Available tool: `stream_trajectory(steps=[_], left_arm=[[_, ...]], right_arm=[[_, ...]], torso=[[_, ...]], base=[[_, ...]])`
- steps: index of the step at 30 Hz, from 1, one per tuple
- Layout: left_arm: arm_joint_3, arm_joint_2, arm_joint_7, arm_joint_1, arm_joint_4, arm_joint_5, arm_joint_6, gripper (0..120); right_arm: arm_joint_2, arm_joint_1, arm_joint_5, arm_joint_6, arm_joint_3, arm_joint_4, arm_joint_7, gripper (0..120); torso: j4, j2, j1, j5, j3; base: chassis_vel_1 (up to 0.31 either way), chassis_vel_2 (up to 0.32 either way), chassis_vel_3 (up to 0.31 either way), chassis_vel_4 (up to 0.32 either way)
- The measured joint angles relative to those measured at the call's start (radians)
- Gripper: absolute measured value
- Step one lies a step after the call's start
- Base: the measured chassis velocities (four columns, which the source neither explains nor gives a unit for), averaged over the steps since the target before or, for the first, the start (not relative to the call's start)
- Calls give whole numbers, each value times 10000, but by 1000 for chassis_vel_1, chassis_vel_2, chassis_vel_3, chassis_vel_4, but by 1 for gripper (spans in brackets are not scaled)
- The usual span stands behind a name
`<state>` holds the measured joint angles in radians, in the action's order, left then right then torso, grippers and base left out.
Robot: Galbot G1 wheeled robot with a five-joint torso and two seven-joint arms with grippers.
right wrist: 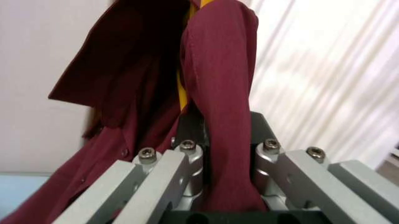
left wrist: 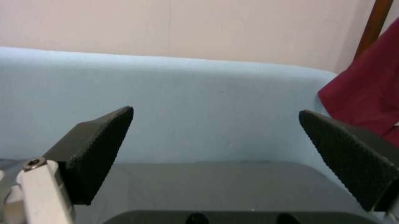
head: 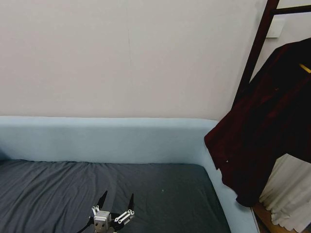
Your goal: Pick up the clothes from the sofa and hang them on the clothes hanger.
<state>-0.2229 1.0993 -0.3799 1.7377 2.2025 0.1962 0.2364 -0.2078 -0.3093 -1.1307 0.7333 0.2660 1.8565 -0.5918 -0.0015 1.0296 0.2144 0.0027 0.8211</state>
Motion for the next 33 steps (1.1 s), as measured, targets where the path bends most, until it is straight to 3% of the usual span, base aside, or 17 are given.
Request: stream_trajectory(steps=[9,15,20,25,29,33], left_arm=[[7,-4,-8,5,0,12,-19,100],[11,-8,-10,8,1,19,-26,100],[13,-9,-12,11,0,23,-29,100],[14,-9,-23,12,0,25,-34,100],[14,-9,-26,12,0,25,-35,100],[14,-9,-22,11,-1,25,-37,100]], right_arm=[[-125,-382,2213,-422,95,-1303,872,9],[-562,-488,3787,-1536,35,-1920,1512,9],[-1413,-239,4354,-2128,-358,-2278,1666,9],[-3070,1655,5102,-2855,-1753,-3803,1740,9],[-3790,2475,5405,-3241,-2387,-4584,1783,9],[-4061,3308,5745,-3092,-3083,-4786,1809,9]], torso=[[0,0,0,1,0],[-2,0,0,-1,0],[-1,0,1,3,0],[4,-1,1,-5,1],[9,-2,4,0,4],[-3,-2,3,-1,3]], base=[[0,0,0,0],[0,0,0,0],[0,0,0,0],[0,0,0,0],[0,0,0,0],[0,0,0,0]])
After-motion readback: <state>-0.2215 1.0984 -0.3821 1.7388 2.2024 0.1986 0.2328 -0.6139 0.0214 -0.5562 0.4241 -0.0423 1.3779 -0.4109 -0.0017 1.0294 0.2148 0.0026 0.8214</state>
